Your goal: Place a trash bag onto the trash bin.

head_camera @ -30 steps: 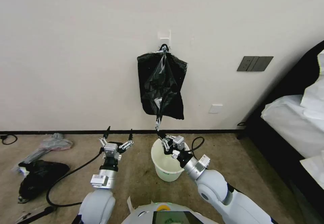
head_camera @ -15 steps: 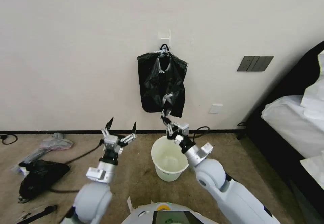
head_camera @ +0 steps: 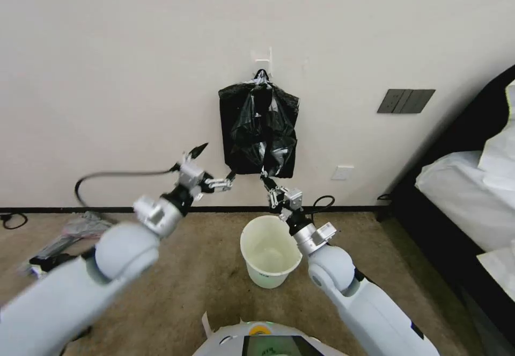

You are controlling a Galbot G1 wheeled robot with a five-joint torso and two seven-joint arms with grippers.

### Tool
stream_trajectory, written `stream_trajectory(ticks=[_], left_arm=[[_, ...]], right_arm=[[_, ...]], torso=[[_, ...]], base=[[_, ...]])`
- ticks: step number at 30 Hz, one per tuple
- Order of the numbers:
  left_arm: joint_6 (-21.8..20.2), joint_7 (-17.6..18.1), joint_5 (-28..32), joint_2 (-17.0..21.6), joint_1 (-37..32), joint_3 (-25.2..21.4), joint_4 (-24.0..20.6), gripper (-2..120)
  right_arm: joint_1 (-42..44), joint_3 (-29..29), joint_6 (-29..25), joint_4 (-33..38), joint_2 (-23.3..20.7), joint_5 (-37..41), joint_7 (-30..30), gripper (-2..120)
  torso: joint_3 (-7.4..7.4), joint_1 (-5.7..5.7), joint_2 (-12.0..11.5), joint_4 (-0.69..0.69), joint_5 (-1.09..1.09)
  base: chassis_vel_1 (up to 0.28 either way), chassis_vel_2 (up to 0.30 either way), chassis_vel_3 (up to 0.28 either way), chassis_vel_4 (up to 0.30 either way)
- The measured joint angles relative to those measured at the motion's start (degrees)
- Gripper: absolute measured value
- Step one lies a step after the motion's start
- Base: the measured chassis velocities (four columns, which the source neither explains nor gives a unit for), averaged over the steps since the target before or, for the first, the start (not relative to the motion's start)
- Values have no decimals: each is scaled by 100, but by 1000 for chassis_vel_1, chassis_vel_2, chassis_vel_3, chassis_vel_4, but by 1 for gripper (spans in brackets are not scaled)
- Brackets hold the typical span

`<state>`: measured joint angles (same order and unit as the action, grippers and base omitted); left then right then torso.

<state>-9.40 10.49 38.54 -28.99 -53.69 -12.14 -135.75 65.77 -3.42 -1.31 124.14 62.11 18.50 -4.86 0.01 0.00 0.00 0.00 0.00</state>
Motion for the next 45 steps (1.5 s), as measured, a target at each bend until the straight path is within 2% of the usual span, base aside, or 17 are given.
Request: stream_trajectory(ticks=[2,3,4,6,7,10,11,14,15,22,27,31,35,38,39,41,45], left_arm=[[-275,24,413,318,1170,942,154,100],[-275,24,413,318,1170,942,154,100],[-362,33,575,411,1686,1307,237,100],[-553,46,939,487,2913,2286,465,100],[-553,46,939,487,2913,2286,465,100],[-786,143,1316,377,4211,3397,762,100],[-786,143,1316,377,4211,3397,762,100],[-1006,247,1725,159,5201,4113,959,100],[-1006,247,1725,159,5201,4113,959,100],[-1287,428,2145,-241,6067,4950,1237,100],[-1430,522,2174,-388,6286,5202,1386,100],[-1571,562,2205,-672,6891,5767,1701,100],[-1757,602,2319,-829,7195,5978,1817,100],[-2135,689,2615,-1061,7551,6195,2019,99],[-2135,689,2615,-1061,7551,6195,2019,99],[-2329,780,2872,-1246,7751,6291,2168,96],[-2480,812,2969,-1404,8010,6456,2326,89]], right_arm=[[24,2,-41,-12,35,-110,12,0],[24,2,-41,-12,35,-110,12,0],[37,-8,-59,-13,46,-136,16,0],[85,-44,-92,-13,64,-188,26,0],[85,-44,-92,-13,64,-188,26,0],[160,-103,-124,29,66,-229,34,0],[160,-103,-124,29,66,-229,34,0],[225,-165,-146,85,66,-249,39,0],[225,-165,-146,85,66,-249,39,0],[278,-190,-157,143,84,-264,44,0],[278,-177,-158,149,93,-266,45,0],[284,-158,-158,159,101,-262,47,0],[291,-156,-158,166,114,-259,47,0],[310,-156,-159,189,126,-256,47,0],[310,-156,-159,189,126,-256,47,0],[327,-160,-162,210,134,-253,47,0],[345,-179,-167,234,137,-240,47,0]], torso=[[0,0,0,-2,-1],[0,0,0,-2,-1],[0,1,0,0,-1],[0,1,0,2,1],[0,1,0,2,1],[0,1,0,-1,2],[0,1,0,-1,2],[0,0,0,1,3],[0,0,0,1,3],[0,1,0,0,0],[0,1,0,0,1],[0,0,0,0,1],[0,1,0,0,2],[-1,1,0,0,2],[-1,1,0,0,2],[0,1,0,0,1],[-1,1,0,-1,1]], base=[[0,0,0,0],[0,0,0,0],[0,0,0,0],[0,0,0,0],[0,0,0,0],[0,0,0,0],[0,0,0,0],[0,0,0,0],[0,0,0,0],[0,0,0,0],[0,0,0,0],[0,0,0,0],[0,0,0,0],[0,0,0,0],[0,0,0,0],[0,0,0,0],[0,0,0,0]])
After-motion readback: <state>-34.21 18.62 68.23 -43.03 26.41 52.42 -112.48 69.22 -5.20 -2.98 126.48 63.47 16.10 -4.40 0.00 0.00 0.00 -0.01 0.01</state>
